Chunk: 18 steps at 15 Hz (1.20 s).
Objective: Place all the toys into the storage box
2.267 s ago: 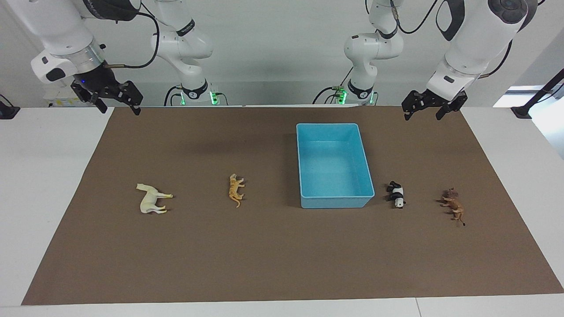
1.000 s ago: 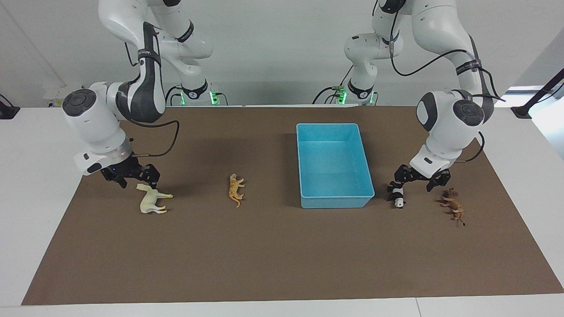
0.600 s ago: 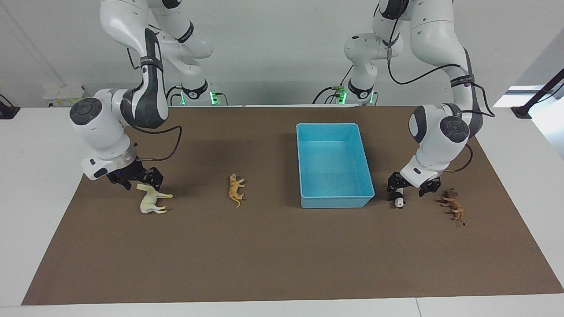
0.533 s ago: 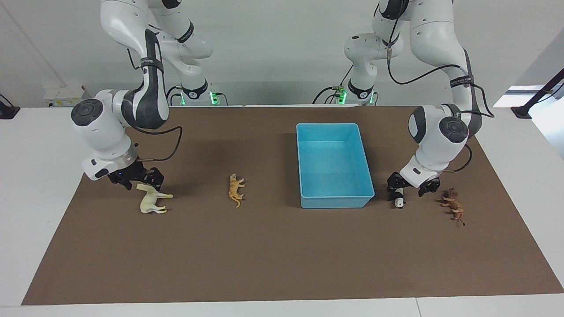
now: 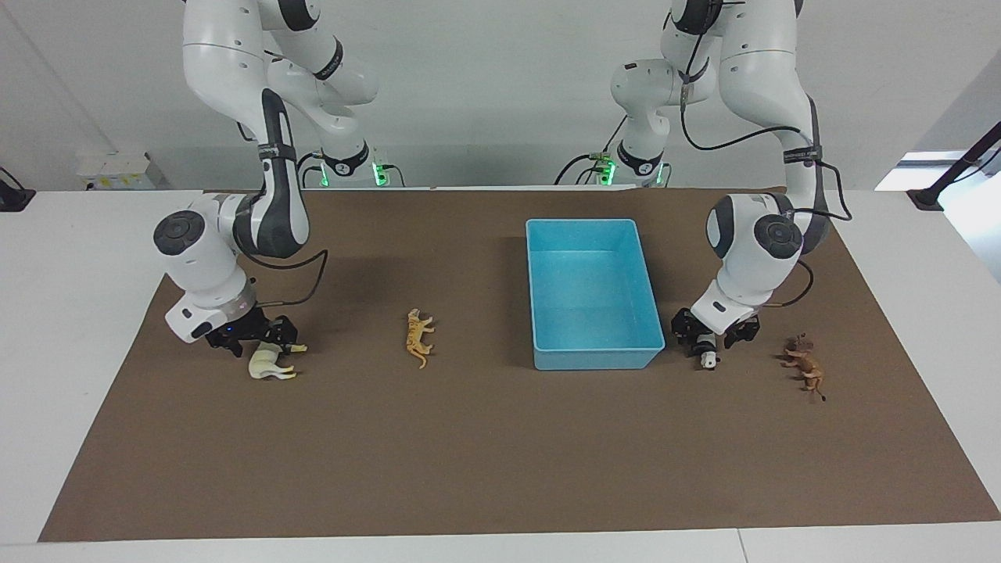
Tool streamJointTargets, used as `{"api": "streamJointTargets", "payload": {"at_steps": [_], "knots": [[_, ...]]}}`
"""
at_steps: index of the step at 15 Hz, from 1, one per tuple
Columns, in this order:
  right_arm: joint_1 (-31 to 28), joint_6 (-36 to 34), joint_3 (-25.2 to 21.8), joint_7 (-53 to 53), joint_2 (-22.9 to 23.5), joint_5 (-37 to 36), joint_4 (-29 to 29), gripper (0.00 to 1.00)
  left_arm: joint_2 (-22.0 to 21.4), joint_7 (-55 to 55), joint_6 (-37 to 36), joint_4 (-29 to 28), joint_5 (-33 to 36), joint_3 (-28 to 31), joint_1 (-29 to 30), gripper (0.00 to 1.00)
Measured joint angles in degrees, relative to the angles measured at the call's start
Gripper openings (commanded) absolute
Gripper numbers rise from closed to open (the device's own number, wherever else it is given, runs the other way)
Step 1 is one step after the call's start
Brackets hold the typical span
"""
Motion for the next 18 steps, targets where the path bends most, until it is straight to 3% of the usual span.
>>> {"api": "streamJointTargets", "payload": {"at_steps": [3,6,7,9,11,15,18], "knots": [[0.03,0.34,0.05,-0.3,0.23,-1.2,-0.85,0.97,0.0,-0.21,0.0,-0.29,0.0,0.02,-0.01,0.58],[0.03,1.43,0.04,-0.47,0.25,-2.12,-1.04,0.73,0.0,-0.49,0.01,-0.73,0.0,0.03,-0.01,0.28],[0.03,2.03,0.04,-0.6,0.29,-2.2,-1.09,0.59,-0.1,-0.5,0.0,-0.68,0.0,0.02,-0.02,0.24],[0.03,2.91,0.04,-0.8,0.38,-2.23,-1.14,0.0,-0.18,-0.63,-1.14,0.2,0.0,0.08,-0.01,0.22],[0.03,4.16,0.06,-0.84,0.42,-2.24,-1.2,0.0,-0.37,-0.85,-8.09,5.24,-0.37,0.11,0.0,0.22],[0.05,4.05,0.07,-0.84,0.44,-2.25,-0.72,0.0,-1.99,-3.97,-27.88,21.67,-5.42,-0.31,-0.46,0.24],[0.1,-3.43,0.08,-0.84,-0.88,-2.27,3.23,0.0,-3.17,-15.25,-30.51,23.2,-5.86,-0.86,-7.29,0.31]]}}
